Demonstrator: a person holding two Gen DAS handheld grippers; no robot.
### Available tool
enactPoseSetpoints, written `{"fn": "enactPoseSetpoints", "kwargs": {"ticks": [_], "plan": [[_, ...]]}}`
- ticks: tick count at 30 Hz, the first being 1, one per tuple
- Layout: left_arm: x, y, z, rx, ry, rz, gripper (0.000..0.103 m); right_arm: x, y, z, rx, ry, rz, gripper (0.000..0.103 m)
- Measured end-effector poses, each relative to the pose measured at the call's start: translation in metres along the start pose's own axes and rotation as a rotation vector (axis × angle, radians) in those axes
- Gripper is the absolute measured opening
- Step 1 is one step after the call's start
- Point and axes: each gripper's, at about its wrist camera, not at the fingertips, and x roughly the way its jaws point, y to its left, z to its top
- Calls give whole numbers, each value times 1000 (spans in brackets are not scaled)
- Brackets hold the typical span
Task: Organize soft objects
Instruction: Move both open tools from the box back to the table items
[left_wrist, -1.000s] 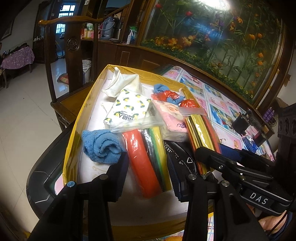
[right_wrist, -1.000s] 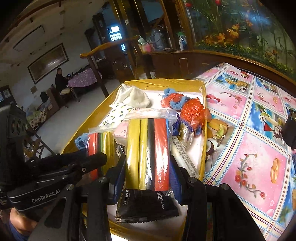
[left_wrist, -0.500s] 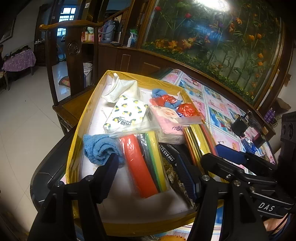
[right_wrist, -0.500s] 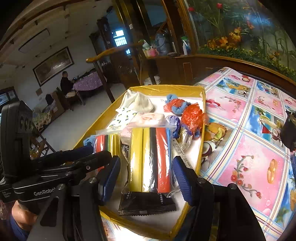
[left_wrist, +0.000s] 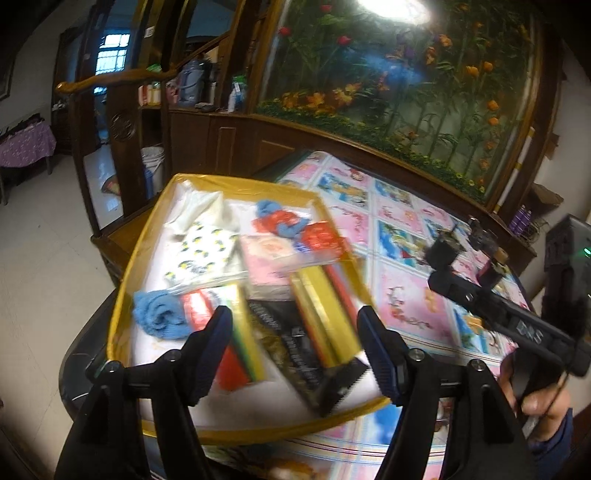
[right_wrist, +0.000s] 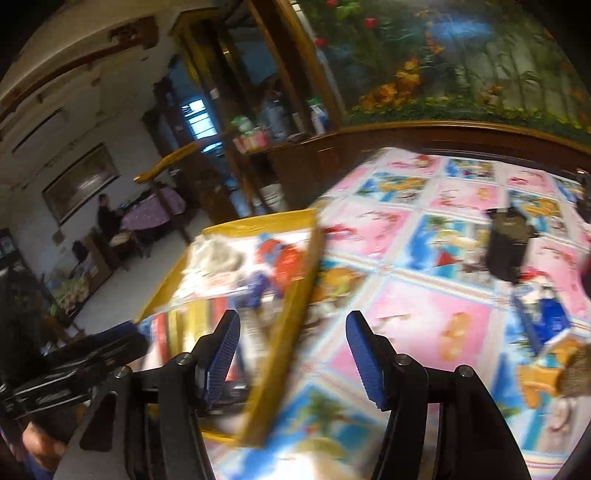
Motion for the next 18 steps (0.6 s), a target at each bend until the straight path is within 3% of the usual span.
{"fn": "enactPoseSetpoints", "kwargs": {"ticks": [5,8,11,15,18], "plan": [[7,-56,-10,109,27,-88,73,-23,-87,14,145,-27,-188,74],[18,-87,-24,177,75,-144,73,-27,-142,15,261,-3,-325,74],[26,-108,-37,229,109,-175,73,-19,-177,15,324,45,-383,74],[32,-118,-47,247,142,-199,73,0,-181,15,264,100,-453,74],[32,-116,-48,246,147,-196,73,4,-162,12,195,132,-381,75]]}}
